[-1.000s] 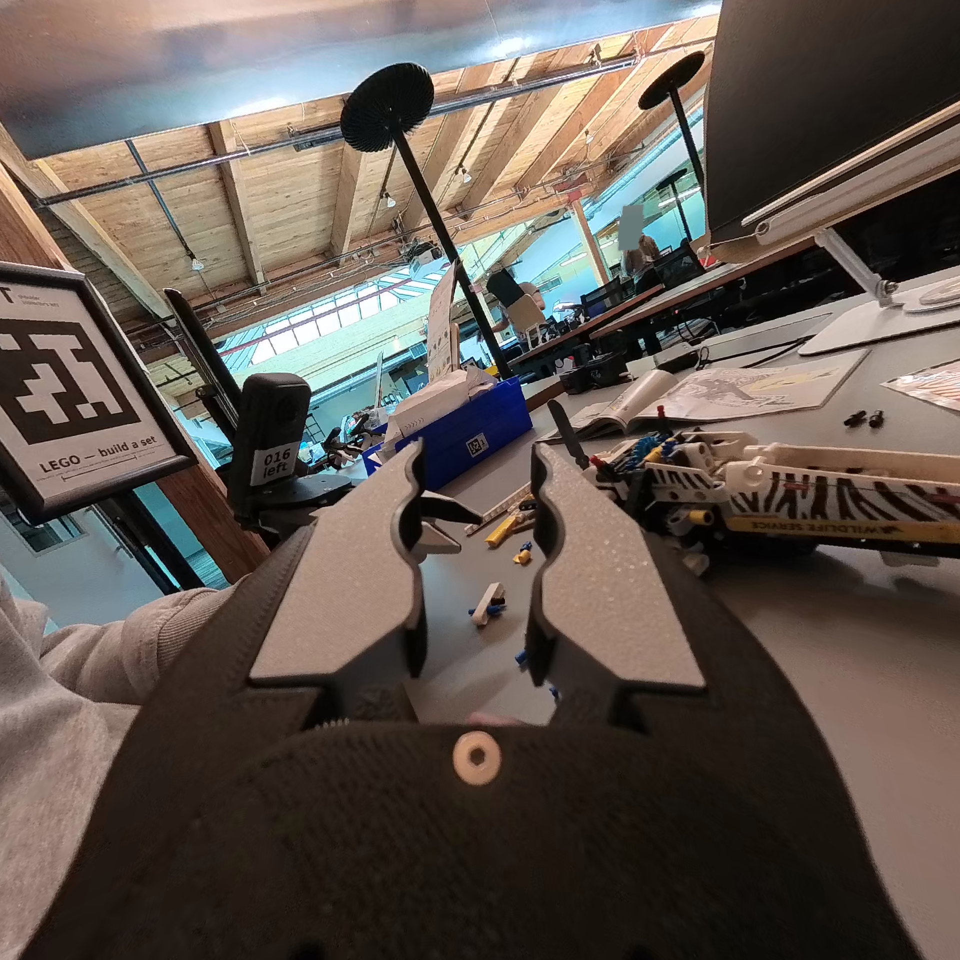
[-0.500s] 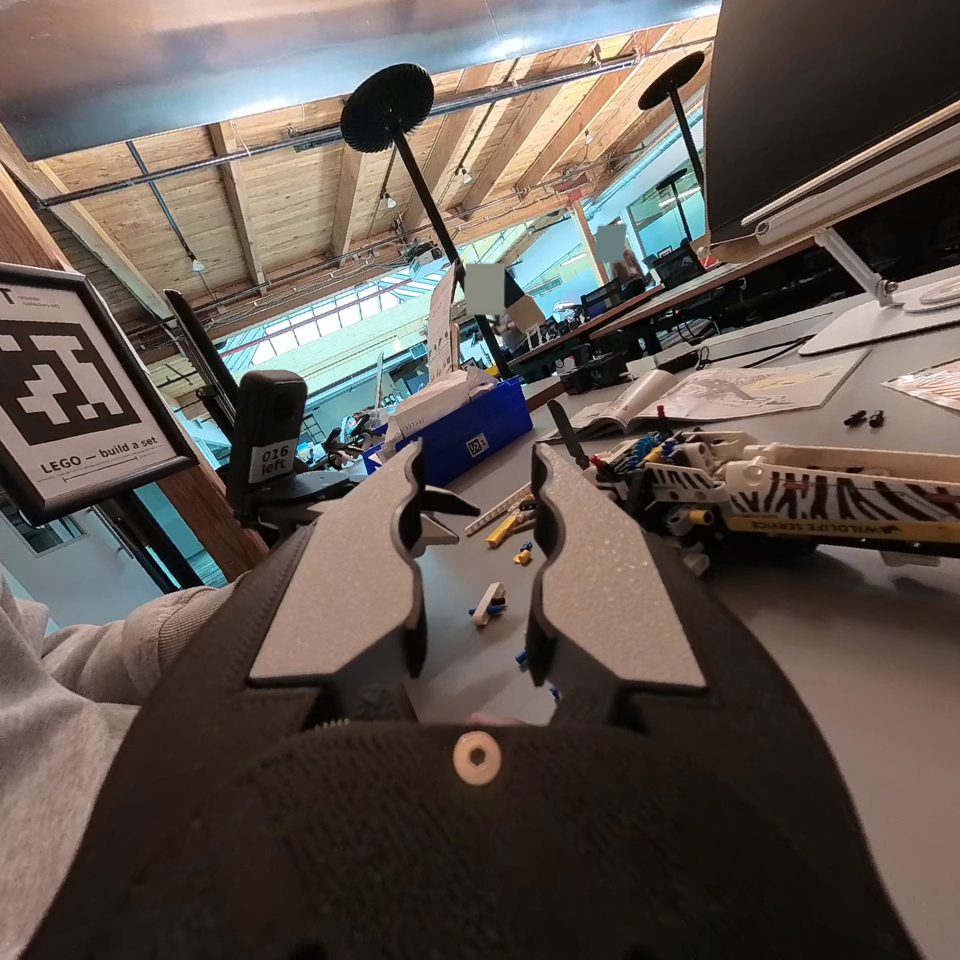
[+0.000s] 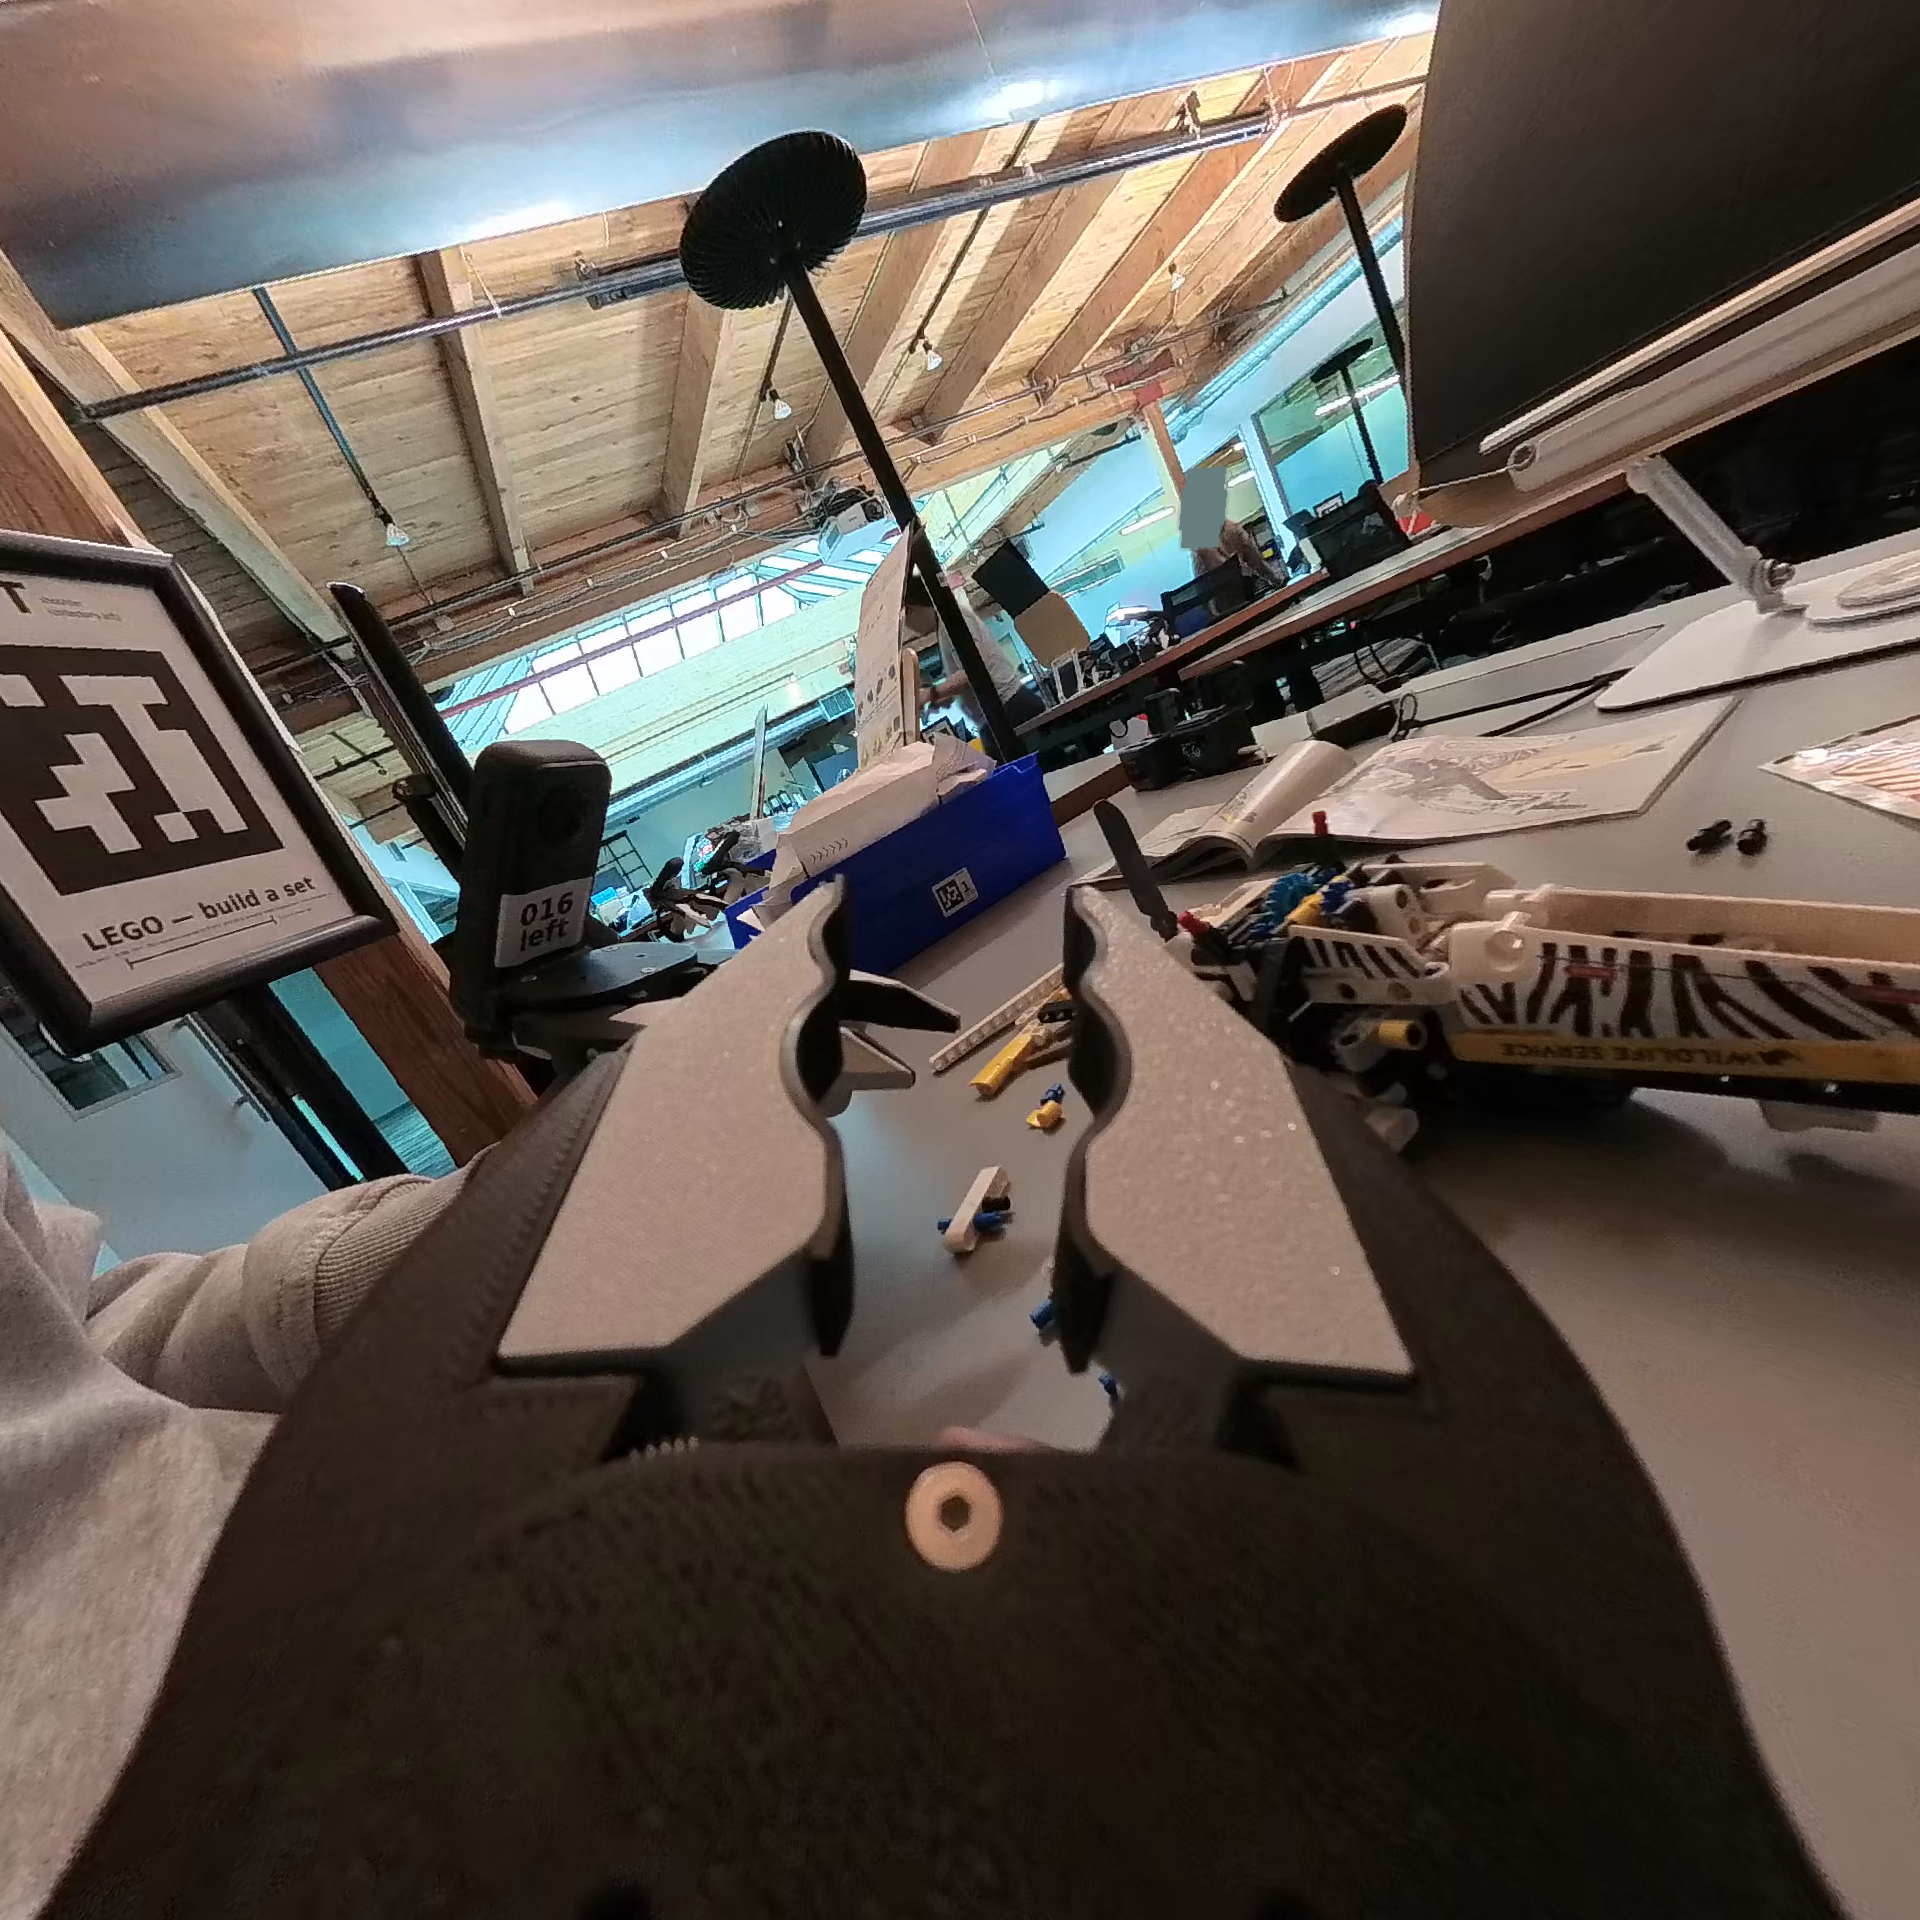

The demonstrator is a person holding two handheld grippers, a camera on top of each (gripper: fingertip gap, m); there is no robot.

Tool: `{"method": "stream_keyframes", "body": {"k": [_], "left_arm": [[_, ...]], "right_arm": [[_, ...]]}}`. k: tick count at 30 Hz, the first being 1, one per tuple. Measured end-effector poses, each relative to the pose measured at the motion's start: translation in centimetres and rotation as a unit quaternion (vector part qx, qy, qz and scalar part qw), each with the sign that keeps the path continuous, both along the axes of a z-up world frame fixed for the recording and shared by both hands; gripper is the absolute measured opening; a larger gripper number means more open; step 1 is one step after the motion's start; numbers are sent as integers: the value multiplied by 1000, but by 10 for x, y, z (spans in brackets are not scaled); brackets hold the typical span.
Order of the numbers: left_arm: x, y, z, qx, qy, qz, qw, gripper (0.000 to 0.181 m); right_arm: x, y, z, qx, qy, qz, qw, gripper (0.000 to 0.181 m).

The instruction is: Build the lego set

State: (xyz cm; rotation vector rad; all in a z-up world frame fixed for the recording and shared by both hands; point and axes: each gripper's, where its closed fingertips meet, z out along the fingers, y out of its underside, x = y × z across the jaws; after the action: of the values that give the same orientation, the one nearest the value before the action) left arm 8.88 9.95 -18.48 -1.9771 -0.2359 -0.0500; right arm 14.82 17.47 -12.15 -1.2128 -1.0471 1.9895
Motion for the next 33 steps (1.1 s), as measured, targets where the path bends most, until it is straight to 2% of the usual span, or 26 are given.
{"method": "stream_keyframes", "body": {"k": [17,22,33], "left_arm": [[10,6,-18,-22,-29,-6,999,37],[8,7,-14,-16,-12,1,1000,44],[19,12,-13,-17,15,-24,999,50]], "right_arm": [[1,0,1,2,4,-1,1000,37],[1,-1,1,3,4,-1,1000,37],[1,-1,1,5,3,-1,1000,37]]}}
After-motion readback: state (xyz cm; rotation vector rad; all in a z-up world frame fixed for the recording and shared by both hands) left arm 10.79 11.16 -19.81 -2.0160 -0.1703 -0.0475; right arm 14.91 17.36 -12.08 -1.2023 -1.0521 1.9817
